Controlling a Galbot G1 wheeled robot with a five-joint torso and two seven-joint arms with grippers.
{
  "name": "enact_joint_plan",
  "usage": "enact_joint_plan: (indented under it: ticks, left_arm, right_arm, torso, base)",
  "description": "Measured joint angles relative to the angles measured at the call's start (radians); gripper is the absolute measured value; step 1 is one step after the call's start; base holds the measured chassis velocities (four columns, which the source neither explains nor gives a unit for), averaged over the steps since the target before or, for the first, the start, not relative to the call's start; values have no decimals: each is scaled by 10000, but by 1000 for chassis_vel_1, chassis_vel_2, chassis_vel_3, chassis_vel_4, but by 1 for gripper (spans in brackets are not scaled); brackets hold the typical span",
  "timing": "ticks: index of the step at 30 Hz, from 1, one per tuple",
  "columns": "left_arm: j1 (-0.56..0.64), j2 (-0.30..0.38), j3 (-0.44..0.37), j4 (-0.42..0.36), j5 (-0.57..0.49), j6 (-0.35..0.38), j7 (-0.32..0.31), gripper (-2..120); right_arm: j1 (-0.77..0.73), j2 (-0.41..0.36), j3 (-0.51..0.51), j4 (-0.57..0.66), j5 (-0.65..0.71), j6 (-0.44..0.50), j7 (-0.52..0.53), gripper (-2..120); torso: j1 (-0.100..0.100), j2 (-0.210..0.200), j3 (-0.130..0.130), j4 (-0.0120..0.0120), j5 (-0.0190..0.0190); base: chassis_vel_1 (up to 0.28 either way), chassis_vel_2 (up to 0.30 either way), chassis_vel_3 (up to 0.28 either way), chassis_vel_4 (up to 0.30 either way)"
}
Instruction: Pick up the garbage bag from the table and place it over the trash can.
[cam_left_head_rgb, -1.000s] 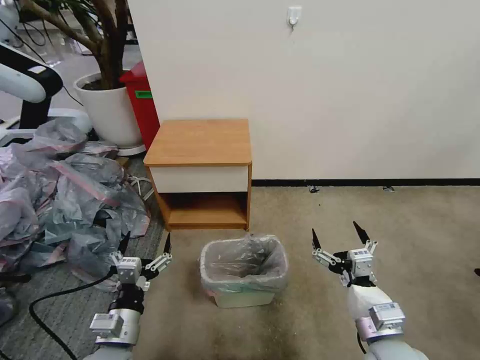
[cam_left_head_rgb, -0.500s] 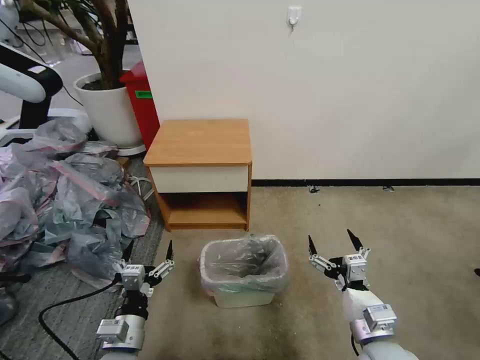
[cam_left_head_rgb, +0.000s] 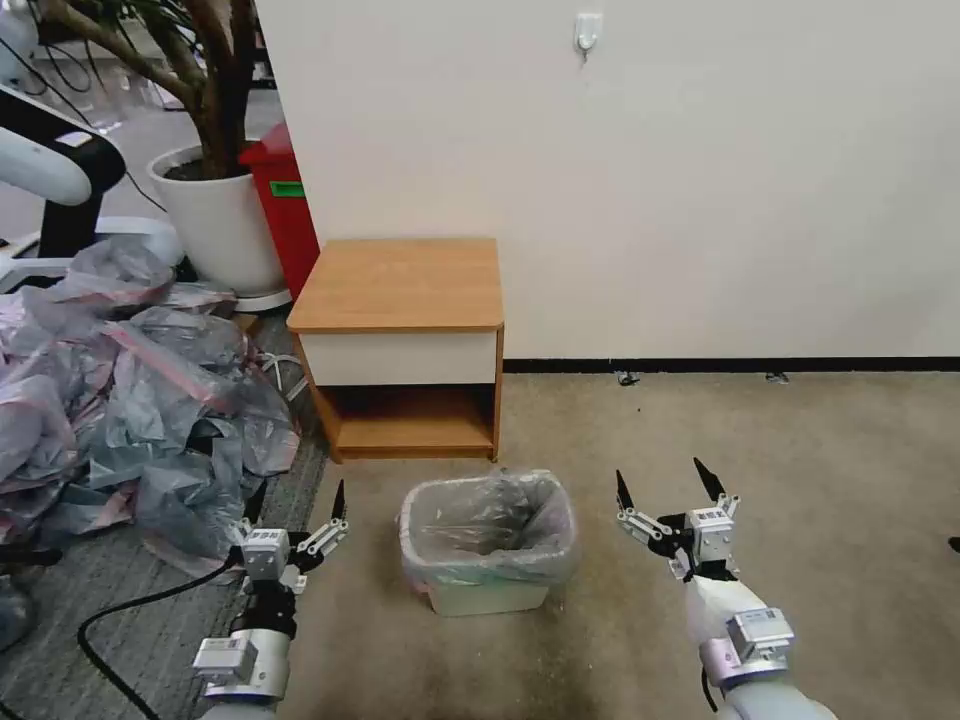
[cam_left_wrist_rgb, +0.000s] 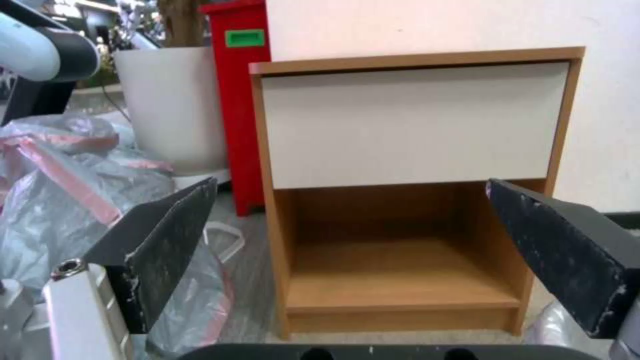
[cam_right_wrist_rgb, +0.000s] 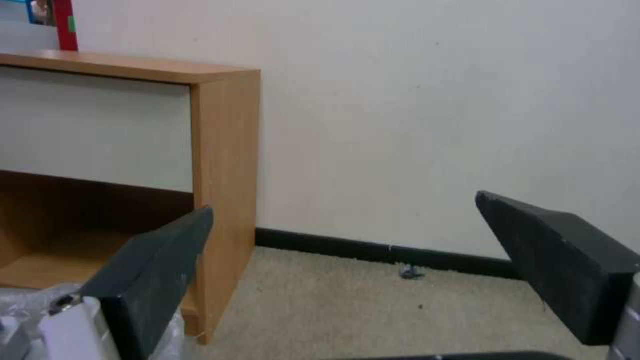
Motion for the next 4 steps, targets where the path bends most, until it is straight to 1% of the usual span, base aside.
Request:
enact_joint_plan:
  ticks: [4]
  left_arm:
    - [0, 2, 2, -1, -4, 6, -3, 100]
  right_arm:
    - [0, -2, 0, 4, 0, 0, 0, 100]
  torso:
    - [0, 0, 0, 0, 0]
  base:
    - [0, 0, 0, 0]
